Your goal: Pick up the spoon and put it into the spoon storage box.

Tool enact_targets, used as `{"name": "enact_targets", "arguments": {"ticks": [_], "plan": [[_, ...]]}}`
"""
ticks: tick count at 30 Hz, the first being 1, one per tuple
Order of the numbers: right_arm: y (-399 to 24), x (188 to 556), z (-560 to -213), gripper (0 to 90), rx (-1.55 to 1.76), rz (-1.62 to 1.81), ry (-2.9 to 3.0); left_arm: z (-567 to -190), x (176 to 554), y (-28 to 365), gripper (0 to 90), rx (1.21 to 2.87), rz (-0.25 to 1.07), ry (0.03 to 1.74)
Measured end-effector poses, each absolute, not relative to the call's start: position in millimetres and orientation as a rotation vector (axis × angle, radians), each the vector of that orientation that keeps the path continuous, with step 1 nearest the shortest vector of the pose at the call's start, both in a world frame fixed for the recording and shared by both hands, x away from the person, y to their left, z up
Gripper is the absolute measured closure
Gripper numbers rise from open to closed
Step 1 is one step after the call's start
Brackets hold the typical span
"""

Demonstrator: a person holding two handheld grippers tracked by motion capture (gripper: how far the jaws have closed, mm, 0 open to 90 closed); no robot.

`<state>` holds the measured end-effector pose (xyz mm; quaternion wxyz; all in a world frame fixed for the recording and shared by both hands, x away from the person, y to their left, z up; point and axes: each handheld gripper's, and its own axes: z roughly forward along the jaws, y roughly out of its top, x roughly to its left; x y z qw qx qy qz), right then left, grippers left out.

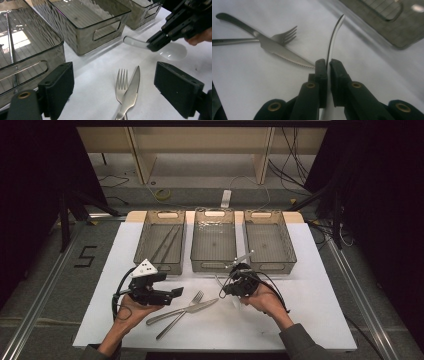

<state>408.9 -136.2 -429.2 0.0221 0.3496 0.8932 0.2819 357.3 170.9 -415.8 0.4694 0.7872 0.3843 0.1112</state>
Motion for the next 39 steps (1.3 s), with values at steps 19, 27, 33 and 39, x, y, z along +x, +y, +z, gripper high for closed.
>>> {"name": "enact_targets", "arguments": {"ticks": [19,27,33,39], "plan": [[-143,445,-387,85.7,1.115,1.019,2.602,-416,358,171,15.8,1.929,0.268,0.942],[-137,464,-374,85.6,1.120,1.031,2.556,-416,359,172,15.8,1.921,0.250,0.947],[-131,479,-365,85.6,1.141,1.035,2.524,-416,358,173,15.8,1.920,0.251,0.948],[-123,491,-357,85.6,1.128,1.021,2.501,-416,359,173,15.8,1.920,0.251,0.950]]}}
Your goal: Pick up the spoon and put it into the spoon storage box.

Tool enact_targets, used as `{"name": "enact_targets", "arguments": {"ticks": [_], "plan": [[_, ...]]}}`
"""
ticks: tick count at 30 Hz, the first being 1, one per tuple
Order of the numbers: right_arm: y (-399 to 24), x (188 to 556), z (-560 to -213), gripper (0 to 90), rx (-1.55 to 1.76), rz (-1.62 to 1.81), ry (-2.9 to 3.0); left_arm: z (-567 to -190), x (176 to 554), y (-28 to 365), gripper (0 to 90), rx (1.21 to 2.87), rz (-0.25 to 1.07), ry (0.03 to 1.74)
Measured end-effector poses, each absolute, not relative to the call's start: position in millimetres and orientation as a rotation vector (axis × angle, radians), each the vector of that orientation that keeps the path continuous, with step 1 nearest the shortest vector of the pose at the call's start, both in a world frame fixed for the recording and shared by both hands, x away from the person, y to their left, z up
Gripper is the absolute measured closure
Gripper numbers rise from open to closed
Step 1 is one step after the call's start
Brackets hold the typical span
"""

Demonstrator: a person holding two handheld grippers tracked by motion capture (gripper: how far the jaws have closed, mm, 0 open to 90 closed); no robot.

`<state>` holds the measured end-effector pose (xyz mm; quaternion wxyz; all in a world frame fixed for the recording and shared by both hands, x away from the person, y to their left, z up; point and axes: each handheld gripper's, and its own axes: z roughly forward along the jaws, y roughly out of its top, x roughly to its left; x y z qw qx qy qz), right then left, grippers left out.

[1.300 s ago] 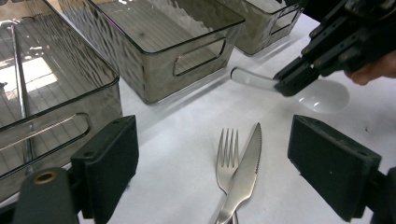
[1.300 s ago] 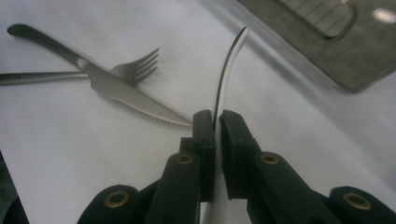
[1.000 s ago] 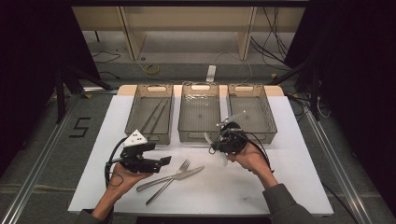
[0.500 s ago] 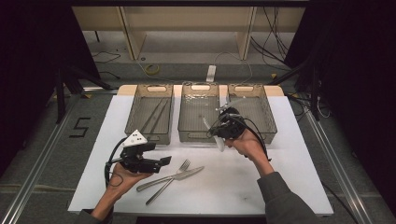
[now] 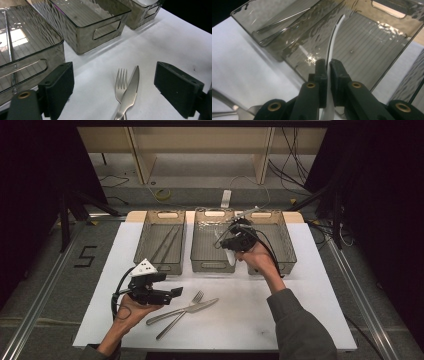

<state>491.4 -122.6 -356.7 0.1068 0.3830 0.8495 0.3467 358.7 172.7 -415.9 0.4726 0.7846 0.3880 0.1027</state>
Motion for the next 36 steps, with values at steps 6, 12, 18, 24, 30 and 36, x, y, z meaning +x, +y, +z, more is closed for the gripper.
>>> {"name": "enact_targets", "arguments": {"ticks": [6,12,18,24,30,36], "plan": [[-115,504,-356,85.6,1.141,1.004,2.474,-414,358,174,15.8,1.901,0.257,0.939],[-113,513,-358,85.6,1.160,0.989,2.451,-412,356,174,15.8,1.873,0.268,0.921],[-112,522,-364,85.6,1.191,0.970,2.424,-411,355,175,15.8,1.860,0.283,0.910],[-110,529,-370,85.6,1.216,0.953,2.416,-411,355,175,15.7,1.852,0.286,0.915],[-110,533,-376,85.5,1.244,0.954,2.408,-411,355,175,15.7,1.863,0.286,0.913],[-107,535,-381,85.5,1.245,0.927,2.402,-411,355,175,15.7,1.862,0.288,0.914]]}}
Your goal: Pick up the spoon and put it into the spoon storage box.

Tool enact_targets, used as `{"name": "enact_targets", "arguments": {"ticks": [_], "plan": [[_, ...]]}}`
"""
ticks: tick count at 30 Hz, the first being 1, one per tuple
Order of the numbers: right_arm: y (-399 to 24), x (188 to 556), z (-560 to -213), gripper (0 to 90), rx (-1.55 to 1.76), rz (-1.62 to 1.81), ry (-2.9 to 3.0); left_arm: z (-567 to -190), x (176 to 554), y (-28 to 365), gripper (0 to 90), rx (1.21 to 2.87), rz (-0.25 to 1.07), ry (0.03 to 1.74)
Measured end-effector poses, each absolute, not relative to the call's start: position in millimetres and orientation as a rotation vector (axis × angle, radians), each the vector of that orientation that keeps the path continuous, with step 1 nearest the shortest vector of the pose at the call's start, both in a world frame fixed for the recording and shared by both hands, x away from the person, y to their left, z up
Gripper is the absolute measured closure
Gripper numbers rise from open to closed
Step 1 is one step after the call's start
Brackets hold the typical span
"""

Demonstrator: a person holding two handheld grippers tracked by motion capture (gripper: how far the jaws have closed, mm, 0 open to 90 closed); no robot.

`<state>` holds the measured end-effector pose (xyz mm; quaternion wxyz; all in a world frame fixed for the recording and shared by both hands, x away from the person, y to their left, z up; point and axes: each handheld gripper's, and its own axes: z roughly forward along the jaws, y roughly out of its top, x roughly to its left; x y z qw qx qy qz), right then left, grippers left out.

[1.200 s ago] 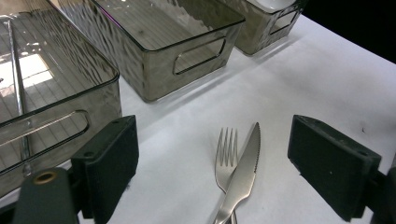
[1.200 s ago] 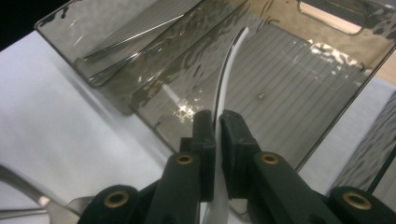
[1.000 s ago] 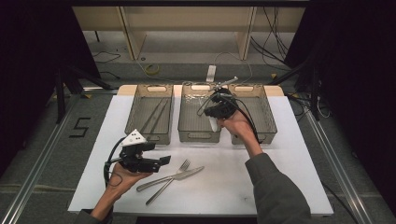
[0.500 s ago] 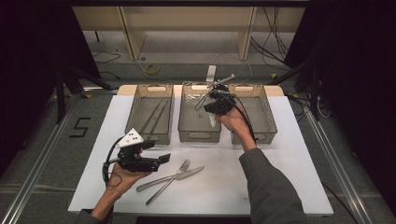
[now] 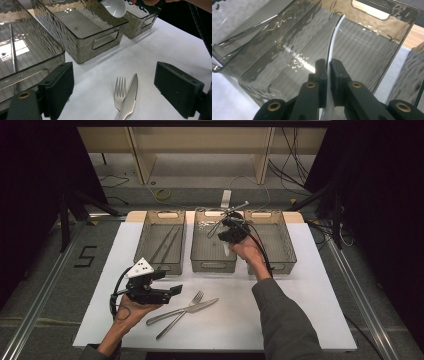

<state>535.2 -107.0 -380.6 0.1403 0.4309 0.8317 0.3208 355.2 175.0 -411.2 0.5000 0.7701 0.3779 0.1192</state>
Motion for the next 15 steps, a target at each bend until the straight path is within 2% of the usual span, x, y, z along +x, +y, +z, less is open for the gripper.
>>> {"name": "enact_targets", "arguments": {"ticks": [15], "plan": [[-103.8,538.0,-388.5,85.2,1.267,0.899,2.407,-411.4,355.0,174.1,15.7,1.866,0.286,0.915]]}}
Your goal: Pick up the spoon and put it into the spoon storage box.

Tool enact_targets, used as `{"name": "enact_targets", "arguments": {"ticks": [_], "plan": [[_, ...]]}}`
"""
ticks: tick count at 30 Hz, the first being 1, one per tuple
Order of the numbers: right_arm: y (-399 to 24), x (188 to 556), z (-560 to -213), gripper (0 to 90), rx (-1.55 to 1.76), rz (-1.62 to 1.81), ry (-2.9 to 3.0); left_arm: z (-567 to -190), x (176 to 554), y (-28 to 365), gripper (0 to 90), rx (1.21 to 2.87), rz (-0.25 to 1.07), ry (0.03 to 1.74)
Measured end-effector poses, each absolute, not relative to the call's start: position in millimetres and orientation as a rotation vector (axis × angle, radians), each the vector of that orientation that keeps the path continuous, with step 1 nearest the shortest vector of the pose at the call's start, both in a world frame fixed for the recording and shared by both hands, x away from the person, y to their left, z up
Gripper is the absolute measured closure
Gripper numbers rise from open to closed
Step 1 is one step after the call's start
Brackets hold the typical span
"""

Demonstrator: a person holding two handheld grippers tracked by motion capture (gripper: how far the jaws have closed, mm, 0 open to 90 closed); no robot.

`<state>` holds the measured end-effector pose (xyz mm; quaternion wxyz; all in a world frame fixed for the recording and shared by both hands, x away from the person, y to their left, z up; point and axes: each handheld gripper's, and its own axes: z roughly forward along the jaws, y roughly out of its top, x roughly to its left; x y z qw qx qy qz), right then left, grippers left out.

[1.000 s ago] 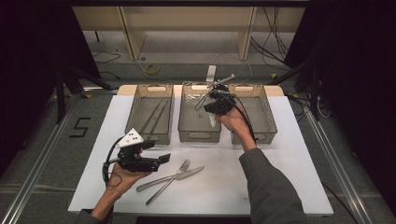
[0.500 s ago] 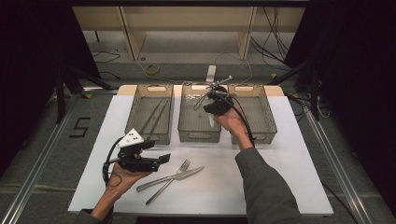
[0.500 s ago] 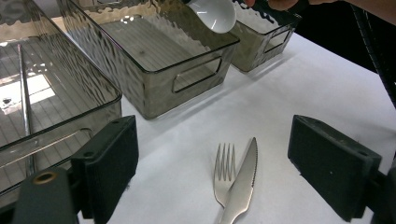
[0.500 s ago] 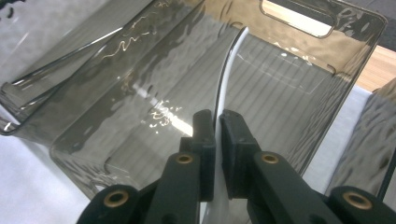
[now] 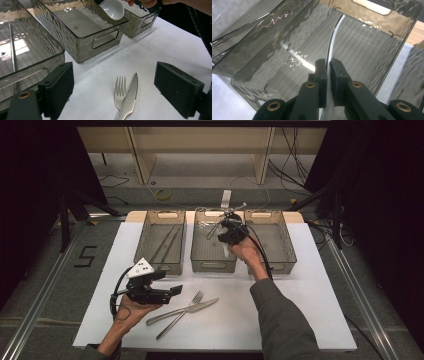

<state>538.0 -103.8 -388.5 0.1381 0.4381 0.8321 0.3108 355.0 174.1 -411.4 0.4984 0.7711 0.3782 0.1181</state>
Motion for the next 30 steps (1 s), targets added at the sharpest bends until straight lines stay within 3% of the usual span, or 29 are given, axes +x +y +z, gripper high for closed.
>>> {"name": "enact_targets", "arguments": {"ticks": [8,20,30], "plan": [[-104,540,-392,83.5,1.299,0.905,2.393,-412,355,174,15.7,1.867,0.285,0.915],[-107,531,-383,58.8,1.247,0.983,2.424,-412,355,174,15.6,1.877,0.274,0.916],[-117,491,-374,44.9,1.128,1.081,2.485,-414,356,172,15.6,1.907,0.257,0.915]]}}
